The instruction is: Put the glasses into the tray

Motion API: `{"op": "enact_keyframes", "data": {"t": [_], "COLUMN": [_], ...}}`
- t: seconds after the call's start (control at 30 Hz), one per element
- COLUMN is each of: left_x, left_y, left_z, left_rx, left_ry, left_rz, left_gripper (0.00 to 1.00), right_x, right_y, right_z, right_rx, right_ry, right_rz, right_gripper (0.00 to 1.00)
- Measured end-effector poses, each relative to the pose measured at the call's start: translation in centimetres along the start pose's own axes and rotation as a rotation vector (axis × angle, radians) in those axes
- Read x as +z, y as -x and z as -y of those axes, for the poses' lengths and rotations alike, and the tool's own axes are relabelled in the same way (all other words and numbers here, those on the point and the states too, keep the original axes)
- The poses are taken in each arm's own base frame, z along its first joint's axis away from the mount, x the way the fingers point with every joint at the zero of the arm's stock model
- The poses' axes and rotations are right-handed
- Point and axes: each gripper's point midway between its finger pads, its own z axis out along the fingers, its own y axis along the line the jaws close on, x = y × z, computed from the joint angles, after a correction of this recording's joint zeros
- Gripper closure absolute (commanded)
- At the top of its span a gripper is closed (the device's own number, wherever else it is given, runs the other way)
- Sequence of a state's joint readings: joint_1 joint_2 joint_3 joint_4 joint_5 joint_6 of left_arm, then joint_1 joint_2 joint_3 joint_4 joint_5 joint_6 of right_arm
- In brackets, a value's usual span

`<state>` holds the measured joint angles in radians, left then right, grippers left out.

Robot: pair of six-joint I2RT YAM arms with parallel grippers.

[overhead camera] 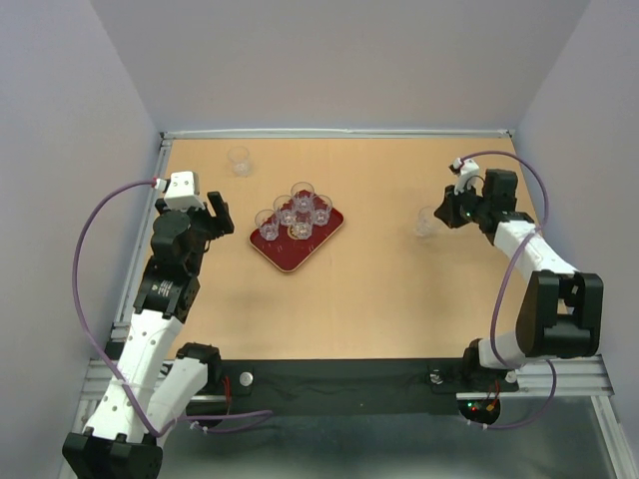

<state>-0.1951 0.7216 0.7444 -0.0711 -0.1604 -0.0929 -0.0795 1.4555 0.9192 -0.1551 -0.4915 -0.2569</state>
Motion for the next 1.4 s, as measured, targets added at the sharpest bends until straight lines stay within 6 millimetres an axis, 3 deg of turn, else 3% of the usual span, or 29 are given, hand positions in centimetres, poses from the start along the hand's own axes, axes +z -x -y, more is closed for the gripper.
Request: {"op": "enact_keyframes", "data": {"t": [0.1, 0.33, 0.77, 0.9, 1.17, 1.4], "left_x": [0.0, 0.0, 0.0, 0.0, 0.0, 0.0], "left_y": [0.0, 0.0, 0.1, 0.0, -0.3, -0.2], "left_z": [0.0, -0.1, -0.4, -0.5, -0.7, -0.7], "left_rx": [0.0, 0.0, 0.003, 0.004, 0.005, 0.007], "left_ry": [0.0, 0.003, 0.024, 0.03, 0.036, 0.036], "left_rz": [0.0, 0.0, 0.003, 0.004, 0.0, 0.003], "left_gripper": [0.19, 0.19, 0.19, 0.19, 0.19, 0.19], "right_x": [-0.5, 0.3, 3.3, 4.8, 7.7, 9.7], "right_y": [1.2, 1.3, 4.8, 4.9, 3.7, 3.1], "right_z": [-2.0, -6.8, -24.2, -27.8, -32.0, -33.4], "right_rx": [-0.046, -0.105, -0.386, -0.433, -0.517, -0.551], "right_ry": [0.105, 0.306, 0.644, 0.665, 0.616, 0.568], "right_rz": [0.049, 0.057, 0.052, 0.034, -0.01, -0.033], "right_gripper": [1.0, 0.99, 1.0, 0.99, 0.99, 0.99]}}
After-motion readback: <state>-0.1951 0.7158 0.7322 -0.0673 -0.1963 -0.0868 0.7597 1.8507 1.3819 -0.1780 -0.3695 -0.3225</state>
